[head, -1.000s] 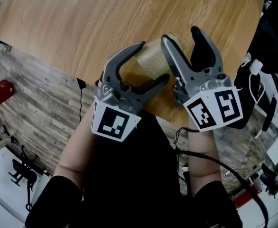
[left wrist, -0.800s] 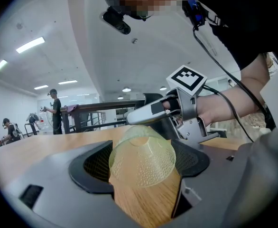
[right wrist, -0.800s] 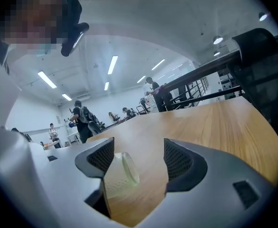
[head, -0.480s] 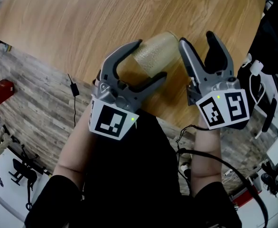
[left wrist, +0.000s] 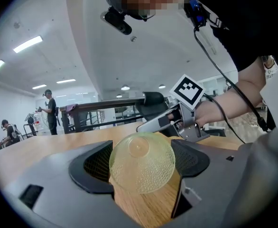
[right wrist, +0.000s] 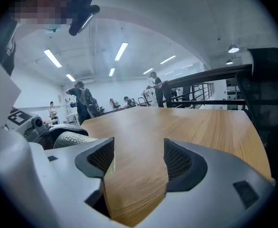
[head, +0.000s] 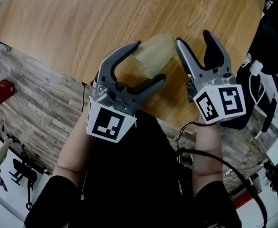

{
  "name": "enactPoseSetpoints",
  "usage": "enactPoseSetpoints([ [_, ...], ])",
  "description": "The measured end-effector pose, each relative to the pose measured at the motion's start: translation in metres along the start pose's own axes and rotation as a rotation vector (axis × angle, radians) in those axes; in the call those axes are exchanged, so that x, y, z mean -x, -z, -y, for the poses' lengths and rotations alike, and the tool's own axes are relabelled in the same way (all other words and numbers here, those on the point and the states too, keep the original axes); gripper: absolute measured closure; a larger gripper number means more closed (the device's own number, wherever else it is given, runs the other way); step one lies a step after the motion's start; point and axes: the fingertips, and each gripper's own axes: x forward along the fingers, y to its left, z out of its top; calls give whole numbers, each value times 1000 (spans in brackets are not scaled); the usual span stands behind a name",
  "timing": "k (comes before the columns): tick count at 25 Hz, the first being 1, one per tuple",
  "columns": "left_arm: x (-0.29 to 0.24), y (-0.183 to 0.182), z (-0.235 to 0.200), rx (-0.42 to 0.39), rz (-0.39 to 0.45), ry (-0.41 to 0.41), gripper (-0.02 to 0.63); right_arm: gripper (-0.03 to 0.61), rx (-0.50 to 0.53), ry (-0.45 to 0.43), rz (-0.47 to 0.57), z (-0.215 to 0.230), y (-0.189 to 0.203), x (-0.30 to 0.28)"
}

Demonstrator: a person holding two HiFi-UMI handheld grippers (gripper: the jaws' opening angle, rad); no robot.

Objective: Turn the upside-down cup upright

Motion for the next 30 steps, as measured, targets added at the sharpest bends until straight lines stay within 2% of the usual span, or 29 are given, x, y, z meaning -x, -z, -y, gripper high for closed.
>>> enactPoseSetpoints([
  [2,0,4,0,4,-19,12,218,253,91,-65,-15,-5,0,0],
  [3,1,5,0,9,-26,17,218,253,174,-117,-27,-10,0,1],
  [5,4,6,-3,15,-34,21,218,253,418,-237,-79,-26,3,7],
  [7,4,6,-6,23,-40,24,218,253,726,-337,-222,-37,24,16],
  [9,1,6,-7,36,-48,32,218,253,976,-408,-350,-43,45,21],
  [12,-6,5,-3,45,-64,51,218,253,1160,-504,-401,-54,57,22],
  [15,-10,2,2,49,-63,78,218,252,1258,-539,-384,-65,57,16],
  [24,-12,-3,10,60,-79,123,218,252,1370,-588,-327,-91,60,-7],
  [27,-10,-4,11,47,-70,120,218,252,1374,-579,-291,-94,59,-8],
  [30,-7,-11,9,7,-31,99,216,253,1303,-585,-236,-98,57,-10],
])
